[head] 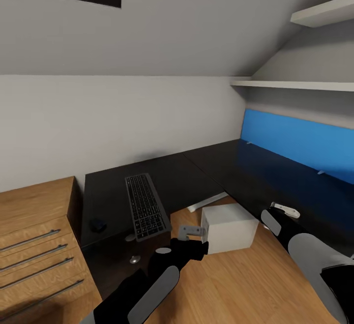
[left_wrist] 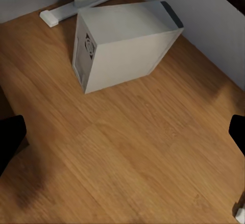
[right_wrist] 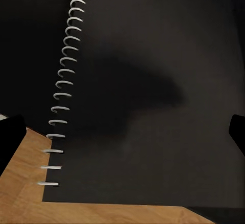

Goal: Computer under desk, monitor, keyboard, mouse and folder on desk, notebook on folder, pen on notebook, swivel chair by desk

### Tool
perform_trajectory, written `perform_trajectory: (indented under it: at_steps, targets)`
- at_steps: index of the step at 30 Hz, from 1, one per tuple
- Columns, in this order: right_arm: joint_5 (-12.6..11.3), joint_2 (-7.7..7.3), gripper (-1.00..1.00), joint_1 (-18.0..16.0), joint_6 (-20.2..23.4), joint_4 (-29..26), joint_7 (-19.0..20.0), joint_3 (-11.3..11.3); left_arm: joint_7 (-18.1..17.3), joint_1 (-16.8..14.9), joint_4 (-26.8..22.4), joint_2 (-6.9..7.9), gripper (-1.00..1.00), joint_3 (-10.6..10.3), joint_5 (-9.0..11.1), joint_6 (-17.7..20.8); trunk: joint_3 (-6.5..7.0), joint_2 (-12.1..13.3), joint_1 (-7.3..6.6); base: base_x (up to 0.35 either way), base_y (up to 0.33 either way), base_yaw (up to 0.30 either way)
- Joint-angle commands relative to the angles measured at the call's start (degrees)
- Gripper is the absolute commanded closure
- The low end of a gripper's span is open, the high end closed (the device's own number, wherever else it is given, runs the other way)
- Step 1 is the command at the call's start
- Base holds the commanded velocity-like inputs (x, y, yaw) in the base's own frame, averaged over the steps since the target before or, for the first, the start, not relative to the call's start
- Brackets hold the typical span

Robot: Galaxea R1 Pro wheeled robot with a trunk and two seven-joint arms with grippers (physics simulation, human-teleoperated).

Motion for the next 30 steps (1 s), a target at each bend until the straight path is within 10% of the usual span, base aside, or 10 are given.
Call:
perform_trajectory:
  at_steps: [1,30]
  targets:
    - [-0.33,-0.06,-1.0,-0.02,0.43,-0.14,-0.32,0.5,0.55,-0.07,-0.06,0.02,-1.0,-0.09,0.53,0.03,-0.06,-0.04,0.0,0.0,0.0,0.0]
    - [-0.4,0.21,-1.0,-0.02,-4.4,-3.32,-0.59,0.41,0.55,-0.07,-0.01,0.02,-1.0,-0.15,0.53,0.03,-0.06,-0.04,0.0,0.0,0.0,0.0]
